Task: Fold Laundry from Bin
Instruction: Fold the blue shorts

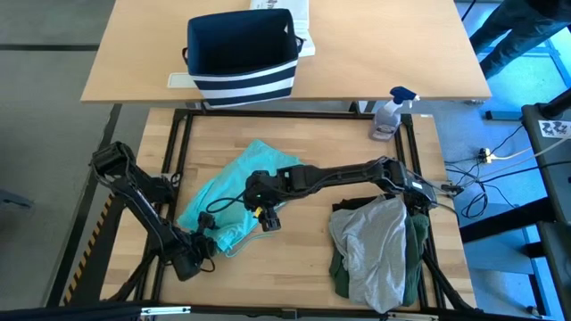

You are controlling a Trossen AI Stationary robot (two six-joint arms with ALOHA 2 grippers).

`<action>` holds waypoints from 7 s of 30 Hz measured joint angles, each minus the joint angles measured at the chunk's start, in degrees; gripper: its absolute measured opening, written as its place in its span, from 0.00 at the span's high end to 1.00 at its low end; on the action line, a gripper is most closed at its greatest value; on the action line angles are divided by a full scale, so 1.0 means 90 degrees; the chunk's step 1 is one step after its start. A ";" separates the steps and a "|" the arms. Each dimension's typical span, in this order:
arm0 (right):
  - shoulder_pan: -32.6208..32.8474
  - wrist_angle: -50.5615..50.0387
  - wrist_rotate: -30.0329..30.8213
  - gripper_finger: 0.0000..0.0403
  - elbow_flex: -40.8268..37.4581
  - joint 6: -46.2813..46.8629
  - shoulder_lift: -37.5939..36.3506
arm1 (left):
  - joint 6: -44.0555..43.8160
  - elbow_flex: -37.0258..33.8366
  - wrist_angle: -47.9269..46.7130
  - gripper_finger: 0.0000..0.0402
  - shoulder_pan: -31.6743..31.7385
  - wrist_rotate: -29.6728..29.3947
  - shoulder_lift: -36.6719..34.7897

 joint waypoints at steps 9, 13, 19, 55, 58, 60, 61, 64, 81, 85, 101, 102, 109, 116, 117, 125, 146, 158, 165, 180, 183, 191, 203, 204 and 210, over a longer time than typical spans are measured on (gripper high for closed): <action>-0.0002 -0.0260 0.0157 0.28 0.0001 0.0000 -0.0001 | 0.0611 -0.0018 0.0387 0.22 0.0274 -0.1058 0.0155; -0.0005 -0.0724 0.0303 0.28 0.0002 -0.0070 -0.0001 | 0.0892 -0.0019 0.0582 0.40 0.0531 -0.1070 0.0167; 0.0007 -0.1291 0.0205 0.36 0.0002 -0.0362 -0.0002 | 0.1157 -0.0013 0.0889 0.79 0.1062 -0.0589 0.0156; -0.0260 -0.1321 -0.0613 0.45 -0.3224 0.1067 -0.2693 | 0.1393 0.0420 0.1271 0.99 0.2710 0.2303 -0.1805; -0.0095 0.0135 -0.0250 0.45 -0.4648 0.1844 -0.3757 | 0.1471 0.0418 0.1264 0.99 0.2779 0.2372 -0.1805; 0.0079 0.1827 0.0039 0.45 -0.5738 0.2273 -0.4342 | 0.1489 0.0420 0.1263 0.99 0.2826 0.2444 -0.1805; 0.0182 0.2776 0.0101 0.45 -0.6237 0.2361 -0.4520 | 0.1493 0.0418 0.1264 0.99 0.2862 0.2499 -0.1805; 0.0497 0.5835 0.0073 0.45 -0.7451 0.2234 -0.4615 | 0.1498 0.0420 0.1260 0.99 0.2981 0.2667 -0.1805; 0.0984 0.6369 0.0042 0.38 -0.6269 -0.0006 -0.2760 | 0.1435 0.0418 0.1162 1.00 0.3583 0.3443 -0.1805; 0.0984 0.6301 -0.0069 0.25 -0.5878 -0.0005 -0.2427 | 0.1429 0.0418 0.1132 1.00 0.3706 0.3567 -0.1806; 0.0973 0.6306 0.0969 0.03 -0.5034 -0.0403 -0.1013 | 0.1277 0.0416 0.1115 1.00 0.3793 0.3822 -0.1805; 0.0974 0.6288 0.1045 0.02 -0.5021 -0.0408 -0.0965 | 0.1274 0.0415 0.1121 1.00 0.3795 0.3822 -0.1805; 0.1050 0.6934 0.1466 0.02 -0.4729 -0.0761 -0.0633 | 0.1269 0.0415 0.1103 1.00 0.3793 0.3834 -0.1805; 0.1302 0.7251 0.1730 0.05 -0.4203 -0.1426 -0.0119 | 0.1234 0.0415 0.1102 1.00 0.3821 0.3889 -0.1805; 0.1341 0.7226 0.1807 0.06 -0.4182 -0.1426 -0.0049 | 0.1198 0.0415 0.1103 1.00 0.3821 0.3914 -0.1805; 0.1389 0.7269 0.2285 0.37 -0.4153 -0.1402 0.0017 | 0.1145 0.0415 0.1098 1.00 0.3822 0.3931 -0.1805; 0.1315 0.6005 0.1877 0.94 -0.4155 -0.0814 -0.0591 | 0.1428 0.0427 -0.0319 0.46 0.3675 0.5086 -0.1844; 0.1025 0.5259 0.1665 0.94 -0.4160 -0.0138 -0.1004 | 0.0984 0.0615 -0.2255 0.42 0.2811 0.2388 -0.2654; 0.1049 0.4687 0.1541 0.94 -0.4160 0.0009 -0.1397 | 0.0381 0.0632 -0.2261 0.41 0.2365 0.1779 -0.3416; 0.1001 0.3795 0.1351 0.94 -0.4163 0.0382 -0.1528 | -0.0231 0.0503 -0.1500 0.39 0.1663 0.1306 -0.3090; 0.0952 0.3679 0.1276 0.94 -0.4163 0.0452 -0.1528 | -0.0236 0.0503 -0.1306 0.36 0.1544 0.1532 -0.3090; 0.0794 0.3691 0.1071 0.94 -0.4165 0.0489 -0.1528 | 0.0151 0.0505 -0.0576 0.17 0.1339 0.1458 -0.2804; 0.0699 0.3676 0.0873 0.94 -0.4165 0.0629 -0.1525 | -0.0387 0.0505 0.0257 0.01 0.1303 0.0532 -0.1289; 0.0699 0.3666 0.0871 0.94 -0.4165 0.0629 -0.1525 | -0.0436 0.0505 0.0311 0.01 0.1289 0.0511 -0.1198; 0.0627 0.3642 0.0787 0.94 -0.4165 0.0643 -0.1520 | -0.0238 0.0512 0.0938 0.01 0.1035 0.0704 -0.0696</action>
